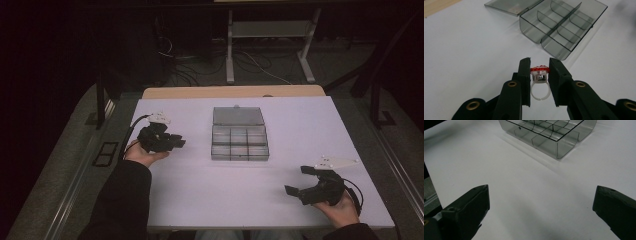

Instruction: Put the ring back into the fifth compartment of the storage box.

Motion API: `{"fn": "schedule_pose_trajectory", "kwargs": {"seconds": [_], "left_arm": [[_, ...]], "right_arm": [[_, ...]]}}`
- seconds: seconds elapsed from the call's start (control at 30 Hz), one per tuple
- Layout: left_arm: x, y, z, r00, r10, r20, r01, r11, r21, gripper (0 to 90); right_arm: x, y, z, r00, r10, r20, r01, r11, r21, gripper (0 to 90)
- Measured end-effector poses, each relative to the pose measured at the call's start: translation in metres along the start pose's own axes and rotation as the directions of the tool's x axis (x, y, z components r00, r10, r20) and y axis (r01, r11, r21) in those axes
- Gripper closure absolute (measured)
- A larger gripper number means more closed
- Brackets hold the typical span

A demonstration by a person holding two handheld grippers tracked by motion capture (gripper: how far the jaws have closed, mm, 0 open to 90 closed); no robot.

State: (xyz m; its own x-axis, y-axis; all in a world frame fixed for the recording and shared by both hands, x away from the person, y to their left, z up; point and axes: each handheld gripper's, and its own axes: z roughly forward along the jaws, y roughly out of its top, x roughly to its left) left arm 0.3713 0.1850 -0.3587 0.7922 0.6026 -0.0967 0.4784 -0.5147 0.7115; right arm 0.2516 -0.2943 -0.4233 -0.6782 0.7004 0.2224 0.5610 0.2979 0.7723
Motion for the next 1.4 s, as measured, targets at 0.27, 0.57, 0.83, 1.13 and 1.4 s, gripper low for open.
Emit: {"fn": "schedule_pose_trajectory", "kwargs": {"seconds": [0.27, 0.57, 0.83, 1.13, 1.4], "left_arm": [[0.000, 0.011, 0.002, 0.9999, 0.014, 0.003, -0.014, 0.9998, -0.013, 71.1], [0.000, 0.028, 0.008, 0.9997, 0.021, 0.009, -0.020, 0.9989, -0.043, 71.1], [-0.002, 0.041, 0.014, 0.9993, 0.032, 0.019, -0.030, 0.9968, -0.075, 71.1], [-0.003, 0.053, 0.021, 0.9991, 0.033, 0.027, -0.030, 0.9939, -0.106, 71.1], [-0.006, 0.063, 0.030, 0.9983, 0.032, 0.048, -0.025, 0.9900, -0.139, 71.1]], "right_arm": [[0.000, 0.000, 0.000, 1.0000, 0.000, 0.002, 0.000, 1.000, -0.002, 0.5], [0.000, 0.000, 0.000, 1.0000, 0.000, -0.001, 0.000, 1.000, -0.001, 0.5], [0.000, 0.000, -0.001, 1.0000, 0.001, -0.001, -0.001, 1.000, -0.001, 0.5], [-0.001, 0.000, -0.001, 1.0000, 0.002, -0.002, -0.002, 1.000, -0.001, 0.5], [-0.001, 0.000, -0.001, 1.0000, 0.001, 0.000, -0.001, 1.000, -0.002, 0.5]]}}
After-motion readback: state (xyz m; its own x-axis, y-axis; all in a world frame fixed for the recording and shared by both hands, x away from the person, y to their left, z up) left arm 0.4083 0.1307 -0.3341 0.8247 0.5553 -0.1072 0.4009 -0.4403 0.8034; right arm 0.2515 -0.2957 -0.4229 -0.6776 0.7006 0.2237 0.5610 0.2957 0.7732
